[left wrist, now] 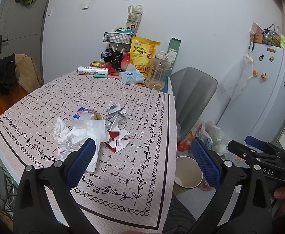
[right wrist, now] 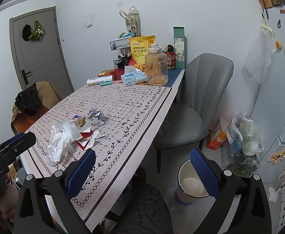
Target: Collect trash
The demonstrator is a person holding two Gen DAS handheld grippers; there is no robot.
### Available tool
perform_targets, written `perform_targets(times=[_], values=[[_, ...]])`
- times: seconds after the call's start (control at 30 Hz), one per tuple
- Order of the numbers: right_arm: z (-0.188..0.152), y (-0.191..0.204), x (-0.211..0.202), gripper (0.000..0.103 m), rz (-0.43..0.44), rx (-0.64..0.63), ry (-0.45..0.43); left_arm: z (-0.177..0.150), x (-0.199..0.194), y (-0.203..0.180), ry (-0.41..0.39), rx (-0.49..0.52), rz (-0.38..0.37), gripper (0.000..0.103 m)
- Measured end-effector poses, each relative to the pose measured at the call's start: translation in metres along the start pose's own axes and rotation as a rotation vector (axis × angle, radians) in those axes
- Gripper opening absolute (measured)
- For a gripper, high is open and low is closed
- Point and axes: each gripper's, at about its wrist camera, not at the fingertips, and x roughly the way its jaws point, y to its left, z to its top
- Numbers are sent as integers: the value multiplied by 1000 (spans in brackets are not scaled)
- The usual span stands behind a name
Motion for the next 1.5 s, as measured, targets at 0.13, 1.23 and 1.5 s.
perform_targets(times=[0.13, 1.23, 1.5], values=[[-2, 1, 0, 95, -2, 0, 0, -1, 1, 2, 2, -5, 1, 98], [-3, 2, 11, 95, 24, 6, -38, -1, 5, 11, 11, -35, 25, 98], [0, 14, 23, 95, 58, -20, -29, -5, 10, 35, 18, -74, 40, 98]])
